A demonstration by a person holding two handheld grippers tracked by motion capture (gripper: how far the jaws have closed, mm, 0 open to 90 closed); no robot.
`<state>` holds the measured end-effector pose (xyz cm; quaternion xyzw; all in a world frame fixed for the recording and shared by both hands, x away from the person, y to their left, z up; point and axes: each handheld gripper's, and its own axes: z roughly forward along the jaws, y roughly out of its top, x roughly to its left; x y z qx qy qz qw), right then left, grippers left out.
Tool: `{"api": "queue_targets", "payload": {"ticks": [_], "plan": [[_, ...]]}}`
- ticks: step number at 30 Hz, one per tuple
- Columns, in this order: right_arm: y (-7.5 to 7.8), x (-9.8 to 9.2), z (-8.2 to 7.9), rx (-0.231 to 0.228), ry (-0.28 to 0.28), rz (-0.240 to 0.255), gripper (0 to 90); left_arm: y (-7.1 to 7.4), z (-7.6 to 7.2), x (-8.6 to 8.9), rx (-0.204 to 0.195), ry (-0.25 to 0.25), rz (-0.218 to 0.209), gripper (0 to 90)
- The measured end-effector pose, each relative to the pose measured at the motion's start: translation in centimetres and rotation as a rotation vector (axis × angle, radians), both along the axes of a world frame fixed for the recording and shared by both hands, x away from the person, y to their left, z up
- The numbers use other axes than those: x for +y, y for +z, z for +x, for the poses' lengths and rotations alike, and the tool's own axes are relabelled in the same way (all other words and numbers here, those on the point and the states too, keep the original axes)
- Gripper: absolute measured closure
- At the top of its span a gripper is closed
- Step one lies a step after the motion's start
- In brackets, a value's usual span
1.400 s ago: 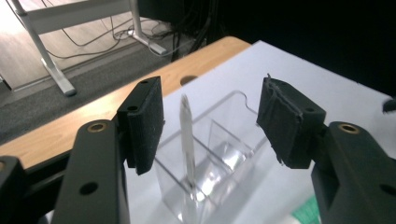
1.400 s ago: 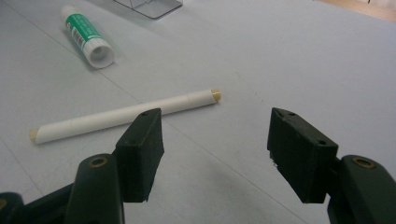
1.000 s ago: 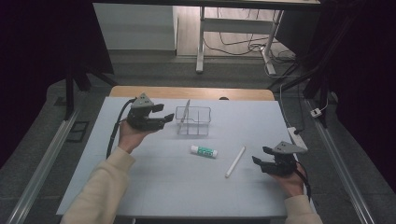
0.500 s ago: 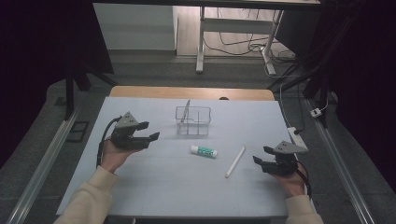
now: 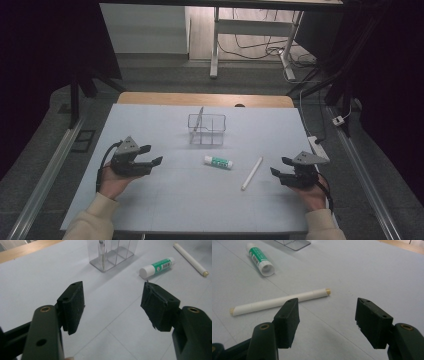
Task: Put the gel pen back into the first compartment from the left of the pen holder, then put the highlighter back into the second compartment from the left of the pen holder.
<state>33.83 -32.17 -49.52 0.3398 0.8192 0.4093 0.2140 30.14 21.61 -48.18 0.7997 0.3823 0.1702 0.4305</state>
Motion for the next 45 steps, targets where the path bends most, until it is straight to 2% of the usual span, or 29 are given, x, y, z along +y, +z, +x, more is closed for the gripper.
{"api": "queue_targets", "payload": {"ticks": [2, 14, 25, 33, 38, 45], "plan": [[-0.1, 0.1, 0.0, 0.004, 0.009, 0.008, 35.3, -0.3, -0.2, 0.2, 0.005, 0.003, -0.001, 35.2], [-0.1, 0.2, -0.1, 0.002, 0.024, -0.02, 35.0, -1.7, -1.5, 0.8, 0.03, 0.02, 0.021, 35.1], [-0.2, 0.3, 0.0, 0.002, 0.03, -0.03, 34.9, -2.0, -2.3, 1.0, 0.019, 0.025, 0.028, 35.0], [0.1, 0.2, 0.0, -0.004, 0.029, -0.019, 35.2, -2.1, -2.2, 0.8, 0.017, 0.018, 0.038, 34.8], [0.2, 0.3, -0.1, -0.007, 0.033, -0.031, 35.2, -2.0, -2.2, 0.8, 0.015, 0.018, 0.035, 34.7], [0.6, 0.6, -0.2, -0.023, 0.06, -0.031, 35.1, -2.2, -2.2, 0.7, 0.017, 0.013, 0.05, 34.5]]}}
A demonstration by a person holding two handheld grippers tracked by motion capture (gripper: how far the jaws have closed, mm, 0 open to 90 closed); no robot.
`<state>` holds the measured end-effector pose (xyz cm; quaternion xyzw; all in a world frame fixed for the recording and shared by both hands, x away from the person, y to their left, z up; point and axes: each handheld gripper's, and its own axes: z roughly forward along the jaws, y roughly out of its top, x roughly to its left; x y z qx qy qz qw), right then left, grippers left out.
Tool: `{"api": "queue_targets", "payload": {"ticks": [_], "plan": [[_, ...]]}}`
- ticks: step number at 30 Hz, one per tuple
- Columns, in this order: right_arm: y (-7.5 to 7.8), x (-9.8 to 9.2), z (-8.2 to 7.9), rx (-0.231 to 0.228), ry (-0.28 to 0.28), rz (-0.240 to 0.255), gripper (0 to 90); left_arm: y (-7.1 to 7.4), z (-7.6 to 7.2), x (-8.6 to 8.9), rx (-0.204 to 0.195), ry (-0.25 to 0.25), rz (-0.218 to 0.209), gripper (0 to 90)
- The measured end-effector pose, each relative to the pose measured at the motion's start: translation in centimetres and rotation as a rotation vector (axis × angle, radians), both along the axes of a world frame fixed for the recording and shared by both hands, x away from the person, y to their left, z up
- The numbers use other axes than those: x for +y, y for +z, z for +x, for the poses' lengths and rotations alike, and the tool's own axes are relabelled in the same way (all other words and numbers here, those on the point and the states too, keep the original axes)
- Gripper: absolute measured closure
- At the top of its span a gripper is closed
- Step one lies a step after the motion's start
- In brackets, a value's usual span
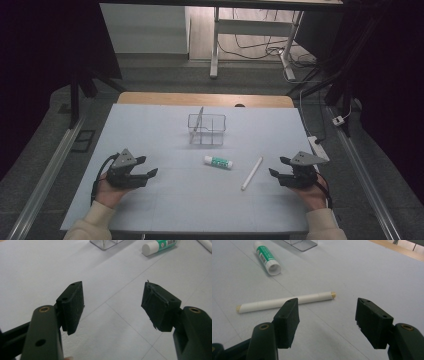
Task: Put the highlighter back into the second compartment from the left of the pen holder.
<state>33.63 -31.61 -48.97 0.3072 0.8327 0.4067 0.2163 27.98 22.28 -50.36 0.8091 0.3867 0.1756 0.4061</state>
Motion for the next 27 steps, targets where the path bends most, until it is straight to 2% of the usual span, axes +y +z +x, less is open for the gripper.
{"api": "queue_targets", "payload": {"ticks": [11, 14, 27], "plan": [[1.1, 0.3, -0.1, -0.022, 0.026, -0.031, 35.3, 0.0, 0.1, -0.1, 0.0, -0.009, 0.001, 34.5], [1.6, 0.4, -0.1, -0.027, 0.042, -0.019, 35.4, 0.0, 0.1, -0.1, 0.0, -0.008, -0.003, 34.4], [2.1, 1.6, 0.0, -0.01, 0.114, -0.078, 35.7, -0.2, 0.1, -0.4, 0.0, -0.021, 0.02, 34.4]]}}
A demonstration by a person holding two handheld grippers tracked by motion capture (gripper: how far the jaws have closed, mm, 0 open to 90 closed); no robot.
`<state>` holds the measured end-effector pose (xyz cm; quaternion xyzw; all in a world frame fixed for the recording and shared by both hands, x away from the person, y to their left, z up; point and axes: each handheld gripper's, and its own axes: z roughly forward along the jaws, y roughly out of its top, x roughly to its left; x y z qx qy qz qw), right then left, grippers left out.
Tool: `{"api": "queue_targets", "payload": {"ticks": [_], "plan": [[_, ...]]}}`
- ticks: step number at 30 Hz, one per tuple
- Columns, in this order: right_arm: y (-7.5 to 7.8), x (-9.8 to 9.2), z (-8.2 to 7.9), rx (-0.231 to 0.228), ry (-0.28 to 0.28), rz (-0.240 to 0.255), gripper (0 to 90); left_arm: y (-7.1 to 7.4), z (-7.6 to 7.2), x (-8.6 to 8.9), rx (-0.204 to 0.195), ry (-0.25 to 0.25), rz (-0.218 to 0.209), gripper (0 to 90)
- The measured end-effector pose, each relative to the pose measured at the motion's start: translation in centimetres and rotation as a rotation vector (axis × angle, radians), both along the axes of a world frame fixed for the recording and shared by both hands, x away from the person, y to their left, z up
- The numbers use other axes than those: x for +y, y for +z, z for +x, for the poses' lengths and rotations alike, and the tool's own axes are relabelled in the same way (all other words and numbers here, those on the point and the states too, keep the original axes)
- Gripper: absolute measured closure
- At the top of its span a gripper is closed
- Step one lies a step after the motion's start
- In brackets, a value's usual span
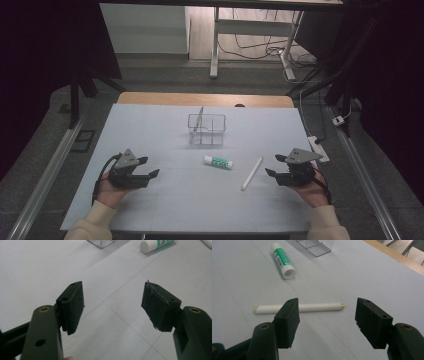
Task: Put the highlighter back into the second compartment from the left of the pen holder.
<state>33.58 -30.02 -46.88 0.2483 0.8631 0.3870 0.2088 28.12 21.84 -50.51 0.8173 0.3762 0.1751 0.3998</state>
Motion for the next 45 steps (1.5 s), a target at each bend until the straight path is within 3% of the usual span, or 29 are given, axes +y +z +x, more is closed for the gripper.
{"api": "queue_targets", "payload": {"ticks": [22, 32, 45], "plan": [[0.5, 3.2, 0.0, 0.021, 0.094, -0.052, 37.1, 0.1, 0.1, -0.7, -0.004, -0.013, 0.024, 34.3], [0.6, 4.4, -0.2, 0.04, 0.177, -0.096, 37.2, 0.0, 0.2, -0.6, -0.003, -0.013, 0.029, 34.3], [0.6, 5.2, -0.2, 0.037, 0.194, -0.116, 37.3, -0.2, 0.2, -1.1, 0.0, -0.038, 0.053, 35.1]]}}
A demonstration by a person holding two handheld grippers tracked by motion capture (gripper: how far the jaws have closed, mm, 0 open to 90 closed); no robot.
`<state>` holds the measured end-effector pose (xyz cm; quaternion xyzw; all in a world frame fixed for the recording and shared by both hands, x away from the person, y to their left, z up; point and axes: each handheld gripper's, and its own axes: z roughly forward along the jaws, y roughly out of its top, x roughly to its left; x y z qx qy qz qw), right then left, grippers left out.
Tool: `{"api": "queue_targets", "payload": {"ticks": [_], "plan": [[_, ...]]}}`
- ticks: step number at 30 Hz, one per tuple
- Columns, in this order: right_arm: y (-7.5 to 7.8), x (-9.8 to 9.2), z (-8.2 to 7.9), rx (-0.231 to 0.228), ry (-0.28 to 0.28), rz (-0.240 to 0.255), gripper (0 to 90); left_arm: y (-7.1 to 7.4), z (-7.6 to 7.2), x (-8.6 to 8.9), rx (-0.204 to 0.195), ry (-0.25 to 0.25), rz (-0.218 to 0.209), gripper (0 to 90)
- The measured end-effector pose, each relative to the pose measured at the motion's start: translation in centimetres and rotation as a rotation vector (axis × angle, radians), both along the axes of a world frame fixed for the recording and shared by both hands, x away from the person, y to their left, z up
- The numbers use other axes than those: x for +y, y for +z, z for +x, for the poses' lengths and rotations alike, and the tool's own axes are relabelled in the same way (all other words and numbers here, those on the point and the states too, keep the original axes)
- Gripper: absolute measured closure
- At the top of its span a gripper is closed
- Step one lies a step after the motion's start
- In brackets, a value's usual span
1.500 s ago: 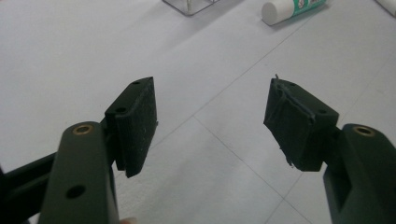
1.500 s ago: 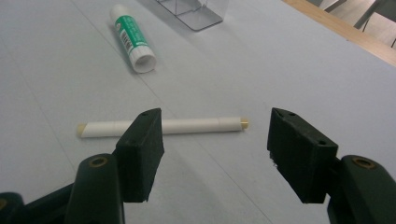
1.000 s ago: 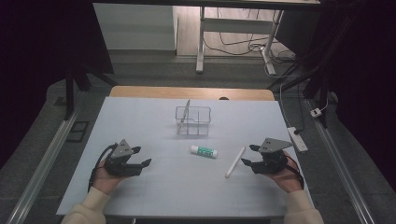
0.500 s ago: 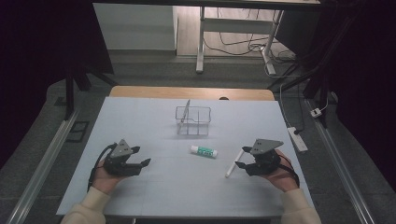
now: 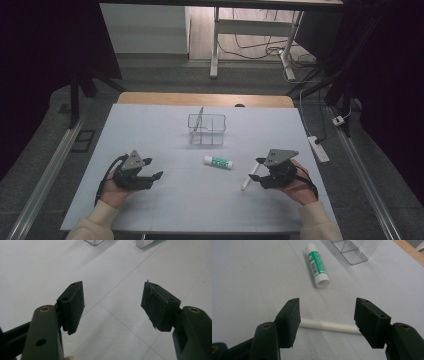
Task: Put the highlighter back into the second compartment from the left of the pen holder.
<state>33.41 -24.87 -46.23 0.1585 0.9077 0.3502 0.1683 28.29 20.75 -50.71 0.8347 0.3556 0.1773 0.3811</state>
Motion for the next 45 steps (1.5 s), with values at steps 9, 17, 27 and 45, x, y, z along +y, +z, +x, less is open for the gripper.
{"api": "queue_targets", "payload": {"ticks": [9, 17, 27, 45], "plan": [[0.1, 0.4, 0.0, -0.001, 0.008, 0.001, 37.4, -0.2, 0.1, -0.1, 0.008, -0.004, 0.006, 35.1], [-0.1, 0.7, 0.0, -0.004, 0.035, -0.006, 37.5, -0.4, 0.2, -0.2, 0.022, -0.007, 0.015, 36.2], [-0.1, 1.0, 0.0, -0.004, 0.041, -0.008, 37.8, -0.4, 0.1, -0.4, 0.026, -0.018, 0.027, 38.1], [-0.5, 1.7, 0.3, -0.001, 0.046, -0.033, 37.8, -0.8, 0.2, -0.8, 0.039, -0.034, 0.053, 37.7]]}}
